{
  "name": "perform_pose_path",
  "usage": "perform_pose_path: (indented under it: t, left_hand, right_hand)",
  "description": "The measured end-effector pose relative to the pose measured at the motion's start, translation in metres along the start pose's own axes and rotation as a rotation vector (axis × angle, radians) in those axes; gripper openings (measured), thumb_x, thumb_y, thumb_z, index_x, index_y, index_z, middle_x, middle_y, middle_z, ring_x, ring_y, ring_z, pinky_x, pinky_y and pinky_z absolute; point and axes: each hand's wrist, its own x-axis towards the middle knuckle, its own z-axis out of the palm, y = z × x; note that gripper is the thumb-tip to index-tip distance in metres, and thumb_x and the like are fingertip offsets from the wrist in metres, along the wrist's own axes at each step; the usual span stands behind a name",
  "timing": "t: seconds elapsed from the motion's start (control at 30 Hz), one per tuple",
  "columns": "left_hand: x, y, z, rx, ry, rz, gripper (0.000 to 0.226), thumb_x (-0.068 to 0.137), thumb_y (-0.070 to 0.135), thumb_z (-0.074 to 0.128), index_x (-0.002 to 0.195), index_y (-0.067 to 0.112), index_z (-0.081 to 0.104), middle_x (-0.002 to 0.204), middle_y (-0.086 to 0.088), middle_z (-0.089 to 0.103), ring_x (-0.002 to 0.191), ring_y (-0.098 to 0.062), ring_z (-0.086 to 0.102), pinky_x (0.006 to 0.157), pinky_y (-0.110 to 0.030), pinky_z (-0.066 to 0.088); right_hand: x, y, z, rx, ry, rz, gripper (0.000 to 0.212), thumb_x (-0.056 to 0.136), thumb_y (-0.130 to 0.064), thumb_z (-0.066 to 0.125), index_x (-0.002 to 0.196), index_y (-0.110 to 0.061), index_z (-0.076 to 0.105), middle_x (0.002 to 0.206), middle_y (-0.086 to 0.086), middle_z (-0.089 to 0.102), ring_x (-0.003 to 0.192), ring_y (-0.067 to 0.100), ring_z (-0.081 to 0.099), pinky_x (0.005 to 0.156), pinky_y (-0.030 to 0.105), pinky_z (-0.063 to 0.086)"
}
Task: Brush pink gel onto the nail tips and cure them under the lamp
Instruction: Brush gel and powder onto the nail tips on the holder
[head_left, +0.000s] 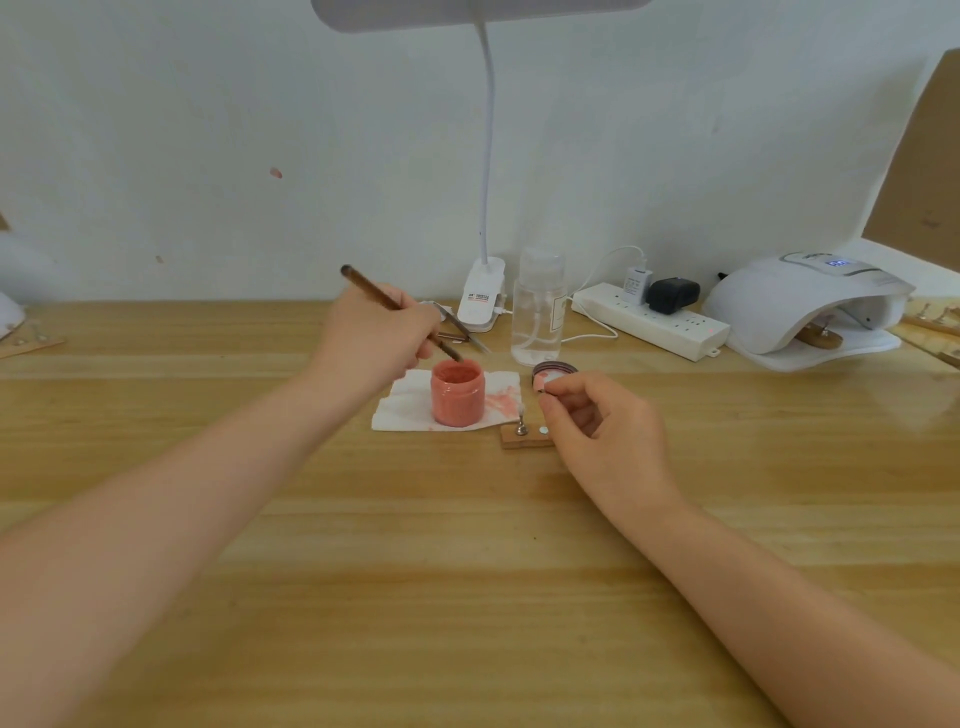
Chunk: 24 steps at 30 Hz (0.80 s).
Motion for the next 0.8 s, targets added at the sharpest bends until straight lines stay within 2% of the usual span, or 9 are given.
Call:
perform_pose_path:
  t: [0.17,0.33,0.43,0.6,0.8]
  left_hand:
    - [0.022,0.003,0.003,0.243,-0.220,-0.111,0.014,0.078,0.008,0.059,0.065,0.008,0.065,0.044,0.003,0.061,0.035,-0.004,0.052,0.039,-0.015,0.043]
    - [0.028,0.004,0.010,0.286,-0.327,-0.169,0.012,0.079,0.005,0.060,0.068,0.006,0.064,0.048,0.000,0.063,0.035,-0.007,0.050,0.041,-0.016,0.044]
    - [0.029,0.004,0.006,0.212,-0.290,-0.189,0.012,0.079,0.007,0.059,0.068,0.007,0.064,0.047,0.000,0.062,0.034,-0.007,0.048,0.040,-0.016,0.043]
    - [0.036,0.001,-0.015,-0.102,-0.173,-0.321,0.011,0.079,0.008,0.057,0.069,0.006,0.062,0.040,0.002,0.054,0.030,-0.007,0.043,0.036,-0.012,0.038]
    - [0.035,-0.019,-0.031,-0.272,-0.230,-0.513,0.013,0.084,0.010,0.052,0.072,0.008,0.057,0.041,0.004,0.050,0.031,-0.006,0.043,0.034,-0.011,0.035]
  right_hand:
    - [0.001,0.003,0.001,-0.029,0.011,-0.037,0.029,0.084,-0.009,0.068,0.077,-0.037,0.063,0.068,-0.015,0.064,0.062,-0.001,0.055,0.058,0.012,0.045]
    - [0.001,0.005,0.002,-0.008,0.015,-0.025,0.032,0.084,-0.009,0.068,0.076,-0.039,0.062,0.072,-0.017,0.065,0.064,0.000,0.057,0.061,0.013,0.047]
    - [0.001,0.004,0.002,0.008,0.011,-0.024,0.031,0.085,-0.009,0.067,0.076,-0.038,0.062,0.076,-0.016,0.065,0.065,0.002,0.057,0.062,0.018,0.049]
    - [0.000,0.002,0.002,0.014,0.019,-0.013,0.027,0.085,-0.010,0.066,0.077,-0.036,0.061,0.071,-0.006,0.065,0.065,0.012,0.057,0.063,0.028,0.051]
    - [-0.001,0.000,0.001,-0.012,0.011,-0.018,0.020,0.085,-0.009,0.066,0.079,-0.028,0.063,0.069,-0.010,0.062,0.065,0.009,0.057,0.062,0.024,0.050]
